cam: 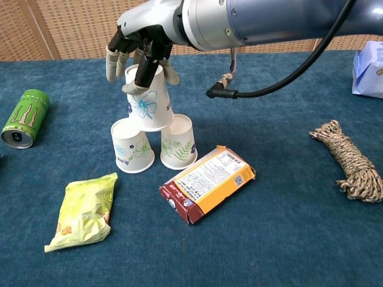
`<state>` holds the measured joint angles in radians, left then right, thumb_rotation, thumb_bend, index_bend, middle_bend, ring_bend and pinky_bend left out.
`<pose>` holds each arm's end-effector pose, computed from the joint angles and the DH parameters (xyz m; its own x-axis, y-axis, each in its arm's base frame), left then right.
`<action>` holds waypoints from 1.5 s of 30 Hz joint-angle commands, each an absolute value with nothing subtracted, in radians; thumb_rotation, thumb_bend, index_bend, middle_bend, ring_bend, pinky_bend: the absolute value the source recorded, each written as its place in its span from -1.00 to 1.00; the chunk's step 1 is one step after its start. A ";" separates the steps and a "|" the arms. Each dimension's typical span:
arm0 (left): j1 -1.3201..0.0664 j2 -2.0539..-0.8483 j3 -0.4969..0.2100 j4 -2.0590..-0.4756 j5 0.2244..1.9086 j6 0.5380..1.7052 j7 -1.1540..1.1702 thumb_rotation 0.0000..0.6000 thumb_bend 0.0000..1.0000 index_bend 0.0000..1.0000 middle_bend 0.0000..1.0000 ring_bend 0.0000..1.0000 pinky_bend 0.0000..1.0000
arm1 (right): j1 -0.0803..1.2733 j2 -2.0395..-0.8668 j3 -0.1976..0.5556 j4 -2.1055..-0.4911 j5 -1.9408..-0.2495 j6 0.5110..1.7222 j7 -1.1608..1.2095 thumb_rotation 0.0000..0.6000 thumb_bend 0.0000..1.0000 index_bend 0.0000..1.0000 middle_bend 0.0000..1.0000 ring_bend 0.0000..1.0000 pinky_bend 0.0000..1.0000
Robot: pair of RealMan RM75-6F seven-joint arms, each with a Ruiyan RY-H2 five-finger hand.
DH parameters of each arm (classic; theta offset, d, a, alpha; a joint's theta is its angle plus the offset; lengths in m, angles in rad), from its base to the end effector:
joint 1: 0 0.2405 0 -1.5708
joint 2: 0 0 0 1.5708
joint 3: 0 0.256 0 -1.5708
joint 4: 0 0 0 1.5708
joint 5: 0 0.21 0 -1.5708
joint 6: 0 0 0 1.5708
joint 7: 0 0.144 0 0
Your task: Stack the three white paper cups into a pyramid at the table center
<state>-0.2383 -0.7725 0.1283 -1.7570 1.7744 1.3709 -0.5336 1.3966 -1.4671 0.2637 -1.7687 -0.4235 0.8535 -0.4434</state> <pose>-0.2697 0.1764 0.2011 0.1599 0.3349 0.9286 0.9702 -0.2268 -0.0852 0.0683 -0.3391 -0.0231 0.3795 -0.4856 0.7875 -0.8396 -0.5384 0.0727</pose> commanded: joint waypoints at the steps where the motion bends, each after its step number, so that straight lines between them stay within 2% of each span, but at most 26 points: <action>1: -0.239 -0.775 0.128 -1.754 1.773 1.370 -0.537 1.00 -0.12 -1.00 -1.00 -1.00 -0.72 | 1.405 -1.477 0.261 -1.756 -0.413 0.855 -0.451 1.00 -0.05 -0.41 -0.54 -0.53 0.44; 23: -0.242 -0.786 0.133 -1.732 1.775 1.367 -0.558 1.00 -0.12 -1.00 -1.00 -1.00 -0.72 | 1.436 -1.529 0.259 -1.711 -0.387 0.859 -0.471 1.00 -0.05 -0.44 -0.54 -0.55 0.42; 45: -0.241 -0.789 0.139 -1.715 1.787 1.384 -0.578 1.00 -0.12 -1.00 -1.00 -1.00 -0.73 | 1.441 -1.505 0.235 -1.738 -0.354 0.856 -0.505 1.00 -0.06 -0.65 -0.69 -0.75 0.18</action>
<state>-0.2406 -0.7888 0.1392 -1.7152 1.7870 1.3837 -0.5782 1.4410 -1.5054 0.2353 -1.7383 -0.3545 0.8561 -0.5044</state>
